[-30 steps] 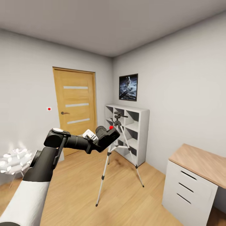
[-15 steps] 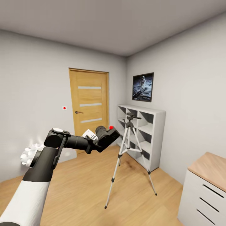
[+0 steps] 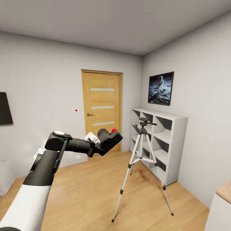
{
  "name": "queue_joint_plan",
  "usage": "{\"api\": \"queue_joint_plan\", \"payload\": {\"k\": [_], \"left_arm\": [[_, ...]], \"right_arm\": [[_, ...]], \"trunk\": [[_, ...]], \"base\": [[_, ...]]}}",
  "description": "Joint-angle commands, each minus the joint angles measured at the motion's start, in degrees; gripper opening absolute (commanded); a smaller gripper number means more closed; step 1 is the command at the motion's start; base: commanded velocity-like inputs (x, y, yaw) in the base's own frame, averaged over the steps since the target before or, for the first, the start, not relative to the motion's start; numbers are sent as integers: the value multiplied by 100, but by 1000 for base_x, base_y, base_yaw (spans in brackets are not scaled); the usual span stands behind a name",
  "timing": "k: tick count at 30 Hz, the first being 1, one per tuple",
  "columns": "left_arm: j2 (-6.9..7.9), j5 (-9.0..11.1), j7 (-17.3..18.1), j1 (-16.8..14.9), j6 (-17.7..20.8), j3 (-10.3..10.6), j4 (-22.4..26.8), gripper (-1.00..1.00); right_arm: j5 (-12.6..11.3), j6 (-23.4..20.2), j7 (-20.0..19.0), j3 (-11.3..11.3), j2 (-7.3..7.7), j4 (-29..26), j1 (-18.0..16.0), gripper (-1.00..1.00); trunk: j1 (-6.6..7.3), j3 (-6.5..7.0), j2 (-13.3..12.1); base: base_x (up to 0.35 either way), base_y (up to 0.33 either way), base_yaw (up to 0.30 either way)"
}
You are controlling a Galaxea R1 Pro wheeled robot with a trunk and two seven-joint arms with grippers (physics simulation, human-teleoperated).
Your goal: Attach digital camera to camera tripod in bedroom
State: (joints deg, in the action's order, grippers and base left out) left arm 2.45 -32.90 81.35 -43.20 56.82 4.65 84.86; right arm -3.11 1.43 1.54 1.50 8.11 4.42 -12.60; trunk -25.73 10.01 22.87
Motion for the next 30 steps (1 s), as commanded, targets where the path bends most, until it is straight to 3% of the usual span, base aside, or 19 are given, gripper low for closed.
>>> {"api": "queue_joint_plan", "payload": {"k": [1, 18, 30], "left_arm": [[1, -59, 74, -4, 57, 5, 4, -100], [1, -59, 72, -4, 57, 9, 4, -100], [1, -59, 70, -4, 64, 5, 4, -100]], "right_arm": [[-32, 15, 5, 17, -1, 15, -6, 100], [-32, 15, 5, 17, 1, 15, -6, 100], [-32, 15, 5, 17, 2, 15, -7, 100]], "trunk": [[-5, -2, 4], [-5, -2, 4], [-5, -2, 4]], "base": [[284, -210, 252], [284, -209, 212], [208, -133, 23]]}}
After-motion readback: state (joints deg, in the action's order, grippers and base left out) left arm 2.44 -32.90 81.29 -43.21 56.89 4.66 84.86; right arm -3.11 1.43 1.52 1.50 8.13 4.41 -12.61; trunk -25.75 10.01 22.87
